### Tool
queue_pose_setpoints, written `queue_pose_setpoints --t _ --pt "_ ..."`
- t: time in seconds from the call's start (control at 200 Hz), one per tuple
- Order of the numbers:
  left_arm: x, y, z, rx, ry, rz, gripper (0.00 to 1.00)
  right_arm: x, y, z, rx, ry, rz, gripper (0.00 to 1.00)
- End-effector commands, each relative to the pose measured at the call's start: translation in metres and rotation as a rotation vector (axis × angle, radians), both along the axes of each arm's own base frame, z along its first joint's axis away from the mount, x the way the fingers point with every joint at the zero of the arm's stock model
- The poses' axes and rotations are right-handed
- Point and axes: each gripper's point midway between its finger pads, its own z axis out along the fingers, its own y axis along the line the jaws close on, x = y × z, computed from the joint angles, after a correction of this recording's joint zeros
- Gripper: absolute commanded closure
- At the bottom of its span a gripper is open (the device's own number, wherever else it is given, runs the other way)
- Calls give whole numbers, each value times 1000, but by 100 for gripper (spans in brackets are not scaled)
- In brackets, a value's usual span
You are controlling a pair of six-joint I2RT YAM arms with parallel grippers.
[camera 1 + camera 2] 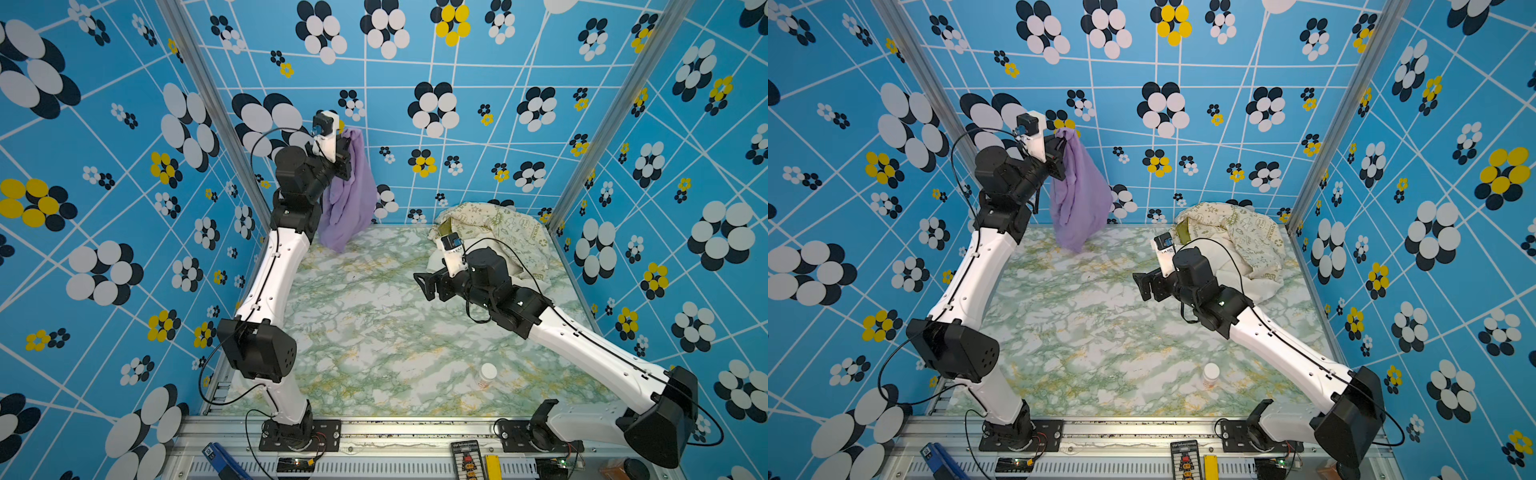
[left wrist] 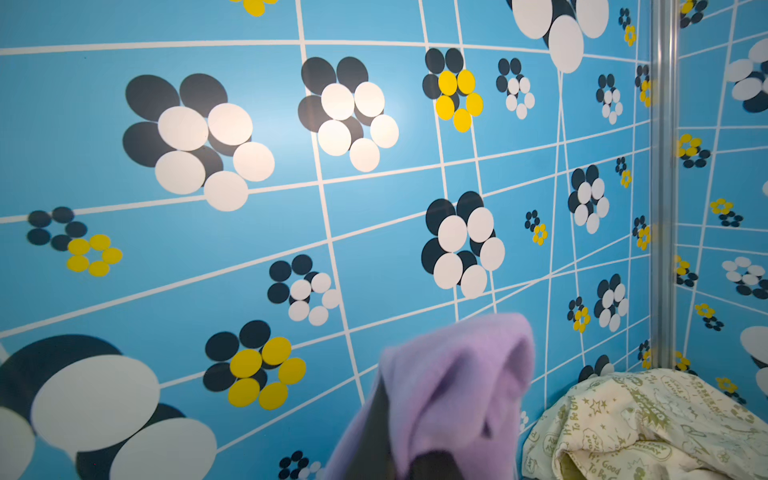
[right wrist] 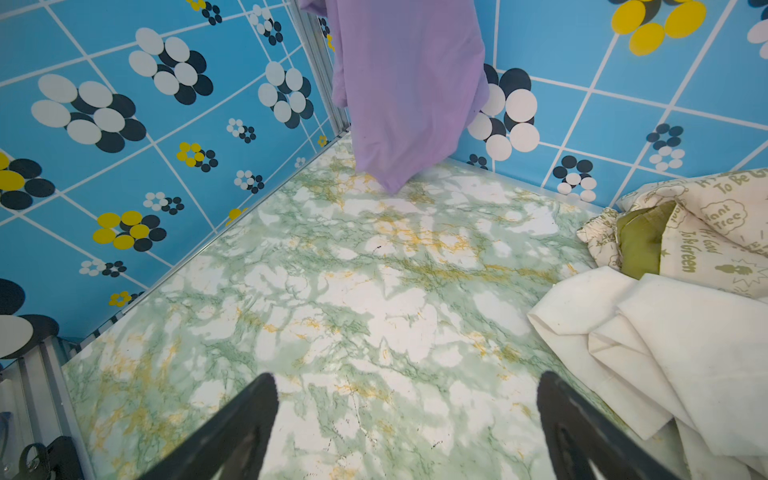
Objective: Pick out a specific cloth from the pile
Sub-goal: 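Lift the purple cloth with the left gripper while the right gripper releases and withdraws, then lay the purple cloth flat on the table with the left gripper and release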
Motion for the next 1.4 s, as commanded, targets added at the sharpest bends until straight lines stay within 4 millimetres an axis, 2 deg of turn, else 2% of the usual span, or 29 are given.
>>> queue_pose_setpoints --t 0.0,0.145,0.245,0.385,0.52,0.645,0.864,0.979,1.119,1.174,1.189,1.239,1.304,1.369,1.394 --pt "7 14 -77 82 99 91 100 -1 -5 1 8 -21 -11 1" --pt "-16 20 -178 180 253 110 100 -7 -7 -9 -8 8 4 1" --pt "-38 27 -236 229 344 128 100 -9 -9 -19 -27 32 6 1" --pt "-68 34 -288 302 457 130 100 -12 -10 -27 -33 58 9 1" --pt "-89 39 -316 360 551 126 100 -13 -11 -31 -40 74 10 1" --pt "-106 44 -334 420 636 122 100 -15 -12 -33 -52 81 11 1" --pt "-133 69 -363 496 828 217 100 -17 -16 -44 -87 115 7 1" --pt "-152 67 -375 534 929 189 94 -18 -17 -50 -113 135 13 1" --pt "-189 48 -389 515 1061 47 74 -22 -19 -58 -180 173 43 1" --pt "-203 36 -391 481 1094 -34 58 -23 -20 -59 -195 188 59 1" --pt "-207 33 -391 471 1101 -58 51 -24 -21 -60 -200 194 64 1" --pt "-218 24 -388 440 1117 -116 39 -26 -22 -62 -203 211 76 1" --pt "-225 16 -374 397 1097 -170 34 -27 -23 -63 -198 232 91 1" --pt "-226 9 -348 342 1023 -187 19 -28 -25 -62 -193 242 98 1" --pt "-223 9 -337 308 986 -179 8 -28 -26 -63 -194 245 98 1"
